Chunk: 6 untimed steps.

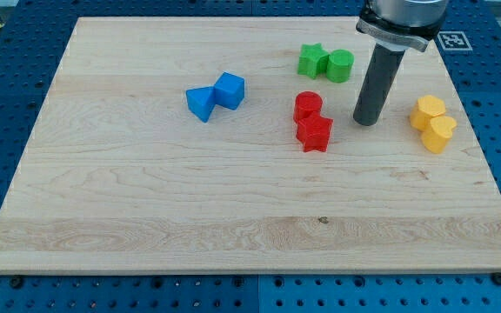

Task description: Point your hand at the left side of the green star

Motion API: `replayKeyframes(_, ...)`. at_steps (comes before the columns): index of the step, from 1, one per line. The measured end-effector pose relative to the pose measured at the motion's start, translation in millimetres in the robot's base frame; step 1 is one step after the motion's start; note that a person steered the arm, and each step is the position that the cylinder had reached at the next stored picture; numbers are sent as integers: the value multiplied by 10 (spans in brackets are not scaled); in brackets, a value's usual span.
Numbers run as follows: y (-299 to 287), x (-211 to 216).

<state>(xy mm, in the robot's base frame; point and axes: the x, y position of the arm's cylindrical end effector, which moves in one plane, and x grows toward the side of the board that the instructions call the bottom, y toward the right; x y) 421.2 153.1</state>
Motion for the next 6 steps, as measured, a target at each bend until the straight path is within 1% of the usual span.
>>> replayKeyframes(3, -420, -129)
replayKeyframes(5, -1027, -586)
replayKeyframes(6, -1058, -594)
